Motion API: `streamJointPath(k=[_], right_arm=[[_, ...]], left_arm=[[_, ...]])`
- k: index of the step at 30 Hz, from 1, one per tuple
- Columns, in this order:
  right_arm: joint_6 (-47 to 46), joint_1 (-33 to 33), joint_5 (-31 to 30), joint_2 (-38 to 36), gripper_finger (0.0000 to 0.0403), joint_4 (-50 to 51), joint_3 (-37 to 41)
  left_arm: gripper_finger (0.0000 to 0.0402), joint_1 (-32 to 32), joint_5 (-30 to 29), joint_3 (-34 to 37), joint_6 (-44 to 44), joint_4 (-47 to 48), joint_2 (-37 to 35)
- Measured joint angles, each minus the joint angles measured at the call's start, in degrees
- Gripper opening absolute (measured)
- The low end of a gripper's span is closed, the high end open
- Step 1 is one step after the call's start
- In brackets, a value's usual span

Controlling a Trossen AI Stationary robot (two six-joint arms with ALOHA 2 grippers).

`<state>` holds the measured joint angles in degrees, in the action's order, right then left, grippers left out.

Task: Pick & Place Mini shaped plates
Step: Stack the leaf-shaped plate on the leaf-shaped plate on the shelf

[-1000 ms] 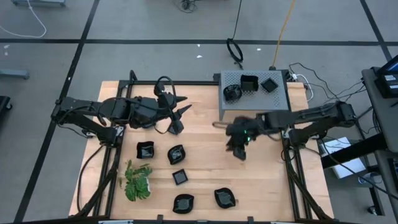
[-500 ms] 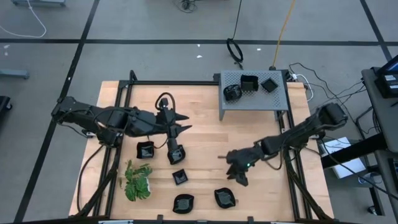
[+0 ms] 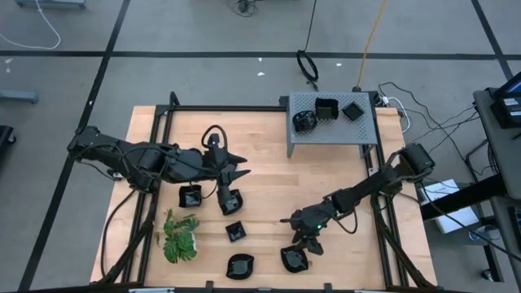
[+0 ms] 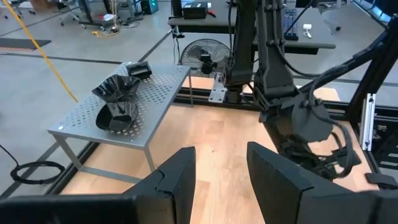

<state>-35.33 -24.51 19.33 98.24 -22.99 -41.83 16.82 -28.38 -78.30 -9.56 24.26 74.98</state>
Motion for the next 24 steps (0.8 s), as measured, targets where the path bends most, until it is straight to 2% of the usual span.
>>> streamJointPath(k=[6, 12, 16, 21, 24], right_arm=[[3.86, -0.23, 0.37, 4.85, 0.0159, -0.22, -2.68], [8.97, -0.79, 0.40, 7.91, 0.0150, -0.19, -5.50], [10.21, -0.72, 0.28, 8.00, 0.0115, 0.38, -5.55], [9.39, -0.70, 0.50, 8.00, 0.0036, 1.34, -5.59], [7.40, -0.47, 3.54, 7.88, 0.0007, 1.51, -5.59]], left_arm=[[0.0150, -0.02, -0.02, 0.02, 0.00, 0.01, 0.00], [0.0150, -0.02, -0.02, 0.02, 0.02, 0.19, 0.00], [0.0150, -0.02, -0.01, 0.01, 0.04, 0.38, 0.00], [0.0150, -0.02, -0.02, 0.02, 0.11, 0.49, 0.00], [0.0150, -0.02, -0.02, 0.02, 0.42, 0.49, 0.00]])
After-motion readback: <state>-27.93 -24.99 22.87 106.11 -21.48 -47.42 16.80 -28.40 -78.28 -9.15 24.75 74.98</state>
